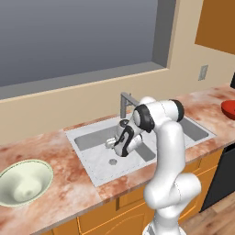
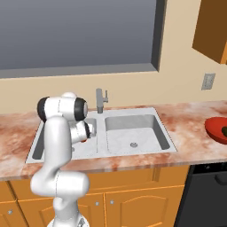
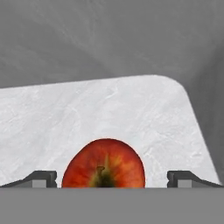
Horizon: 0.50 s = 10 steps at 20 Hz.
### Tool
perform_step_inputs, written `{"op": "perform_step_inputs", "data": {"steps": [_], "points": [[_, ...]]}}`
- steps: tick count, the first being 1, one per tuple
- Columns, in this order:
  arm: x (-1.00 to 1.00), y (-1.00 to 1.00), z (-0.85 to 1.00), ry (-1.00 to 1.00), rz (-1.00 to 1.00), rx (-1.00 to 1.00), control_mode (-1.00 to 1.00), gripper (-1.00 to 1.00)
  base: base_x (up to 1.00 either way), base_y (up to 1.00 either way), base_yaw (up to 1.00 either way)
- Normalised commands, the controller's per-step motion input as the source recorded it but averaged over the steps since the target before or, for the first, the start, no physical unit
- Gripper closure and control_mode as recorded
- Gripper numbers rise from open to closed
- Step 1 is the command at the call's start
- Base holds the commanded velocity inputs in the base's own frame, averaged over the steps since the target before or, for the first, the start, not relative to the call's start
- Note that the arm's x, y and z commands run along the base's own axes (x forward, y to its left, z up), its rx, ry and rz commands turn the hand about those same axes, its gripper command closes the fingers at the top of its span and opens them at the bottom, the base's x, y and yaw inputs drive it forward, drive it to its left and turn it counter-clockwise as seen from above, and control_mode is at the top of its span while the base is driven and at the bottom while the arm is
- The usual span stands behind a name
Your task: Pick the avocados from the cabinet and place them in one bowl. Pick the apple from the sink and place it in the other bowl.
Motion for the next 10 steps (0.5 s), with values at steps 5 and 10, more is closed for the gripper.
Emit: {"op": "perform_step_inputs", "data": {"steps": [5, 10], "points": [[0.23, 0.04, -0.18, -0.05, 0.0, 0.0, -1.0, -1.0, 0.0, 0.0, 0.0], [0.05, 0.0, -0.25, 0.0, 0.0, 0.0, -1.0, 1.0, 0.0, 0.0, 0.0]]}}
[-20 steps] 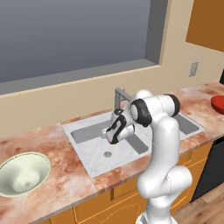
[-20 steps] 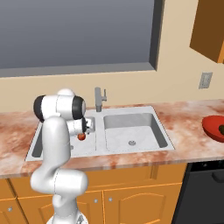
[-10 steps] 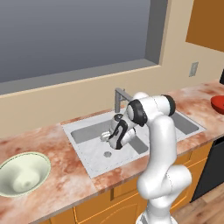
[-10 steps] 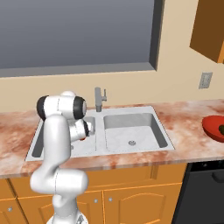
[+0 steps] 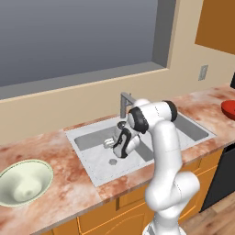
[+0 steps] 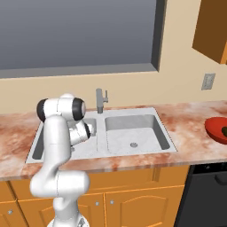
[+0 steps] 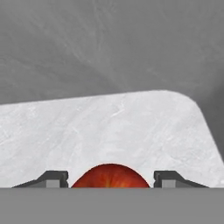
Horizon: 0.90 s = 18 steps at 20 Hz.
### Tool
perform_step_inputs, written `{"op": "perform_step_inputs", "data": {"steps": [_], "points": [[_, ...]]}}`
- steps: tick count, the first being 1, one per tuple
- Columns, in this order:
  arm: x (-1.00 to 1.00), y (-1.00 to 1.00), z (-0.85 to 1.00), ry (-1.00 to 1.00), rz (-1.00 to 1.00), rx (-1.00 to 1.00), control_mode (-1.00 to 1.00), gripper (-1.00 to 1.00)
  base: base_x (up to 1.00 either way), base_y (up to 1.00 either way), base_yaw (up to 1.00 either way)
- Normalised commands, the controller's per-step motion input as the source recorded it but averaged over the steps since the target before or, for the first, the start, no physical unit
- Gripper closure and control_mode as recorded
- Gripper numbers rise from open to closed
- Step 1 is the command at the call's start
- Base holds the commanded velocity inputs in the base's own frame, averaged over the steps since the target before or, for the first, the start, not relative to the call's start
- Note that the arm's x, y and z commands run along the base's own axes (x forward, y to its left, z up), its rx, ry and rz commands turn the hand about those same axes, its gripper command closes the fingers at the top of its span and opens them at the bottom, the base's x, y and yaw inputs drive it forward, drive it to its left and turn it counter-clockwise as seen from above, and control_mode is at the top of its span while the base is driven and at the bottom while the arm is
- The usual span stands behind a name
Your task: Pick the avocados from the cabinet and place them in one bowl. Pick the apple from the sink and place it in the other bowl.
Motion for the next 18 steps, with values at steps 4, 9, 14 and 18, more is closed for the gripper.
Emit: {"op": "perform_step_inputs", "data": {"steps": [4, 9, 14, 18], "points": [[-0.02, 0.0, -0.24, 0.02, -0.01, 0.0, -1.0, 1.0, 0.0, 0.0, 0.0], [-0.22, 0.04, -0.04, 0.01, -0.11, 0.0, -1.0, 1.0, 0.0, 0.0, 0.0], [-0.31, 0.02, 0.73, 0.07, -0.1, 0.07, -1.0, 1.0, 0.0, 0.0, 0.0], [-0.28, 0.16, 0.98, 0.06, -0.03, 0.01, -1.0, 1.0, 0.0, 0.0, 0.0]]}}
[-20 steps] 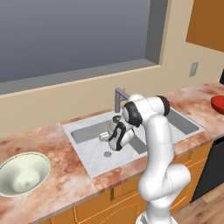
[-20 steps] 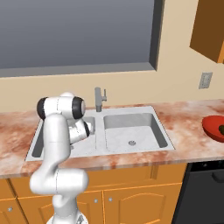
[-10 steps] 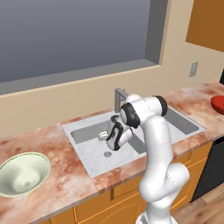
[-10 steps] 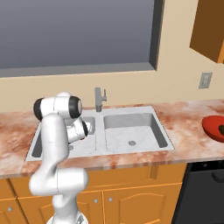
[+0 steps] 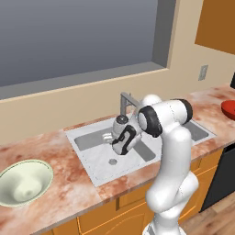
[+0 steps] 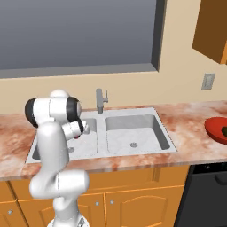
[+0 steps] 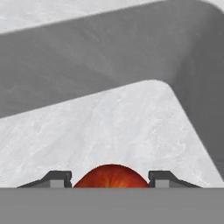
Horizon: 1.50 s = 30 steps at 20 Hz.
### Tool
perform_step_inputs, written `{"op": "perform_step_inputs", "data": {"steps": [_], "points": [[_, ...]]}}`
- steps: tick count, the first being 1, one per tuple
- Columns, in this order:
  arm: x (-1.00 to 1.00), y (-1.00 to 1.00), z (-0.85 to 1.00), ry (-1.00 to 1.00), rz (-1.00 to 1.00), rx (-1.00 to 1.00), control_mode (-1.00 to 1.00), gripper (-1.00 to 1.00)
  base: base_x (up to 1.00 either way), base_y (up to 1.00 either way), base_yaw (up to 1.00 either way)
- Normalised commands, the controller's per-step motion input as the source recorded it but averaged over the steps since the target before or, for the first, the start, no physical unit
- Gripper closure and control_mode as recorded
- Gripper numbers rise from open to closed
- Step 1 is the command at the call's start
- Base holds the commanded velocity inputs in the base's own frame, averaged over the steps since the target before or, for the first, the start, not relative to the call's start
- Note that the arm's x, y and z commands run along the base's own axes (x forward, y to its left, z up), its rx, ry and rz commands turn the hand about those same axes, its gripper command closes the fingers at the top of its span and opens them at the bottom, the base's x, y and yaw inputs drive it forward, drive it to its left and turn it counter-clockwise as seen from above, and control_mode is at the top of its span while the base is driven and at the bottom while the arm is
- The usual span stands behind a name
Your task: Pick the avocados from the cabinet and place them in one bowl. Pick the apple from the sink and place it in the other bowl.
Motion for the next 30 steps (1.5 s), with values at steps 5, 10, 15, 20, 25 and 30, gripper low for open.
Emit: {"op": "perform_step_inputs", "data": {"steps": [5, 10, 15, 20, 25, 30], "points": [[-0.28, 0.15, 1.0, 0.05, 0.01, -0.06, -1.0, 1.0, 0.0, 0.0, 0.0], [-0.11, 0.31, 0.67, 0.09, 0.0, 0.0, -1.0, 1.0, 0.0, 0.0, 0.0], [-0.17, 0.23, 0.92, 0.19, -0.02, 0.0, -1.0, 1.0, 0.0, 0.0, 0.0], [-0.38, 0.18, 0.77, 0.12, 0.02, 0.0, -1.0, 1.0, 0.0, 0.0, 0.0], [-0.44, 0.25, 0.45, 0.05, 0.25, -0.02, -1.0, 1.0, 0.0, 0.0, 0.0], [-0.44, 0.46, 0.46, 0.05, 0.24, -0.06, -1.0, 1.0, 0.0, 0.0, 0.0]]}}
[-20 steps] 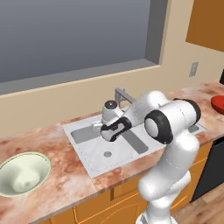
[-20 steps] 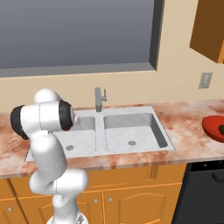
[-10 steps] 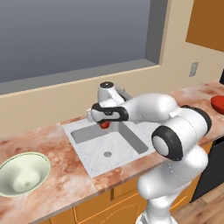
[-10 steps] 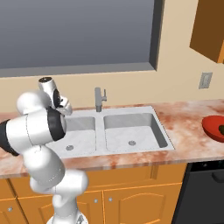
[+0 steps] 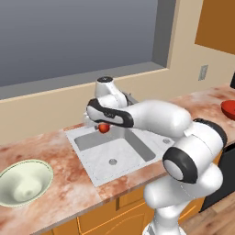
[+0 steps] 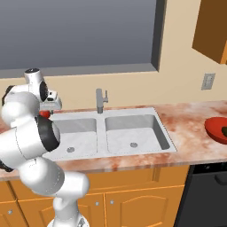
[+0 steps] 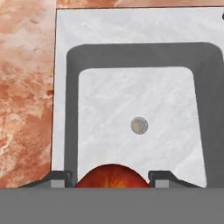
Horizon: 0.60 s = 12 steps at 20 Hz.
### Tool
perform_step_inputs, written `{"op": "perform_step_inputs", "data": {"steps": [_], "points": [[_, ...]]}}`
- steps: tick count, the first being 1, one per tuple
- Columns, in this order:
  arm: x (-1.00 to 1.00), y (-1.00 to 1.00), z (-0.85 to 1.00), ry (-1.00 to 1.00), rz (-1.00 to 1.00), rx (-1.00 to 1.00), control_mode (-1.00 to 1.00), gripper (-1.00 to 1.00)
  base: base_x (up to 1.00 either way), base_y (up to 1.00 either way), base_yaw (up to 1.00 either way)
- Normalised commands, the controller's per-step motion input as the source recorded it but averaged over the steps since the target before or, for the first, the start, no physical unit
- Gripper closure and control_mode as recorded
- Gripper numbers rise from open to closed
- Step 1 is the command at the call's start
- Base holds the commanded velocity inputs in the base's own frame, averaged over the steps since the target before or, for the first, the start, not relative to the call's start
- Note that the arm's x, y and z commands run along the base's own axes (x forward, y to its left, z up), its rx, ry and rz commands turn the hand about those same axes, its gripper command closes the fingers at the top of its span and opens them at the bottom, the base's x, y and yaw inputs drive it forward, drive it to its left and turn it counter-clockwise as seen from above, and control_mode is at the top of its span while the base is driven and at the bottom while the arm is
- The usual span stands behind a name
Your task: Pick the avocados from the cabinet and place them in one bowl. Pick the apple from the sink and place it in the other bowl.
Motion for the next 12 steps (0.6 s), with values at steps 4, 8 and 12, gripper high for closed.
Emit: {"op": "perform_step_inputs", "data": {"steps": [4, 8, 12], "points": [[-0.48, 0.56, 0.22, 0.06, 0.29, -0.05, -1.0, 1.0, 0.0, 0.0, 0.0], [-0.45, 0.66, 0.26, 0.04, 0.27, -0.04, -1.0, 1.0, 0.0, 0.0, 0.0], [-0.41, 0.68, 0.17, 0.01, 0.27, 0.0, -1.0, 1.0, 0.0, 0.0, 0.0]]}}
